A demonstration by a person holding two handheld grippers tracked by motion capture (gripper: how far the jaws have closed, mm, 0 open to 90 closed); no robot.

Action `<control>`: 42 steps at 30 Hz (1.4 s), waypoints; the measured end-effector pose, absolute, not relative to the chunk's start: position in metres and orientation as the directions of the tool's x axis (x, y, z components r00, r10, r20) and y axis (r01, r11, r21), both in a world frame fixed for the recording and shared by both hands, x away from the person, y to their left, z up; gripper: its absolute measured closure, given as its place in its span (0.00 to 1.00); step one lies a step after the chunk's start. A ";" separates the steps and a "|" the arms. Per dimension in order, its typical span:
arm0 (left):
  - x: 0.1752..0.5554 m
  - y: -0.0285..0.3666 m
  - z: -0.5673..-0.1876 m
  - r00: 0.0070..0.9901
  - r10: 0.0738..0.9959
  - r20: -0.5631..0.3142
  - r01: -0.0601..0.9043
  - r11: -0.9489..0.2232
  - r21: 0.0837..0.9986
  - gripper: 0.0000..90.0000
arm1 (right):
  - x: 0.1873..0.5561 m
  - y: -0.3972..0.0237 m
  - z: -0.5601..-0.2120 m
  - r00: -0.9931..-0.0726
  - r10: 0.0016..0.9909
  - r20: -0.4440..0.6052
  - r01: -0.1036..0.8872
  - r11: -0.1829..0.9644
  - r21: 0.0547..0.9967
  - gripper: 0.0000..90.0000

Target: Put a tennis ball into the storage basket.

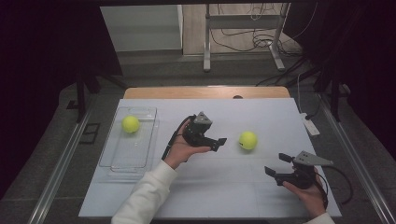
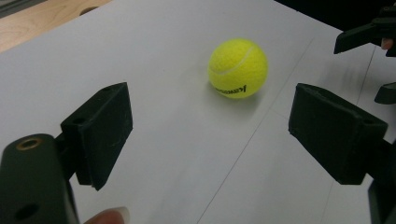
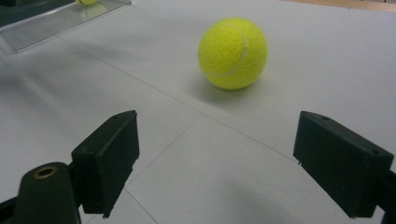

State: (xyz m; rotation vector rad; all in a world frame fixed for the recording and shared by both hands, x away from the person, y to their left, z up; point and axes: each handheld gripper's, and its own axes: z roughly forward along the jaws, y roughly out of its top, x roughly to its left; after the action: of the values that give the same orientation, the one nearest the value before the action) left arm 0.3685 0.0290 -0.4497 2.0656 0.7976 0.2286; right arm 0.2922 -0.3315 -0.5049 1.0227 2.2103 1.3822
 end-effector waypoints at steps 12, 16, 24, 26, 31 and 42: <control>0.373 0.018 -0.451 0.782 0.607 -0.142 0.456 -0.403 0.794 0.16 | 0.292 -0.332 -0.504 -0.678 0.731 0.079 0.393 0.270 0.879 0.16; 0.376 0.013 -0.451 0.785 0.603 -0.144 0.458 -0.408 0.789 0.16 | 0.292 -0.332 -0.505 -0.678 0.731 0.078 0.393 0.271 0.879 0.16; 0.380 0.004 -0.450 0.789 0.597 -0.145 0.461 -0.419 0.782 0.16 | 0.292 -0.333 -0.504 -0.679 0.730 0.077 0.391 0.270 0.880 0.16; 0.381 0.003 -0.450 0.789 0.597 -0.144 0.460 -0.420 0.782 0.16 | 0.292 -0.333 -0.504 -0.679 0.730 0.077 0.391 0.270 0.880 0.16; 0.384 0.000 -0.452 0.786 0.601 -0.150 0.467 -0.417 0.780 0.16 | 0.292 -0.333 -0.504 -0.679 0.731 0.074 0.392 0.275 0.878 0.16; 0.391 -0.008 -0.458 0.787 0.599 -0.146 0.478 -0.443 0.758 0.16 | 0.292 -0.333 -0.504 -0.678 0.731 0.074 0.392 0.275 0.878 0.16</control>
State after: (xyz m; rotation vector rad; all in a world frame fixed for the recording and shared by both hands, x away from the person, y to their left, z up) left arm 0.3907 -0.0078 -0.4576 2.1206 0.7969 0.1804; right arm 0.2919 -0.3331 -0.5042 1.0215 2.2060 1.3650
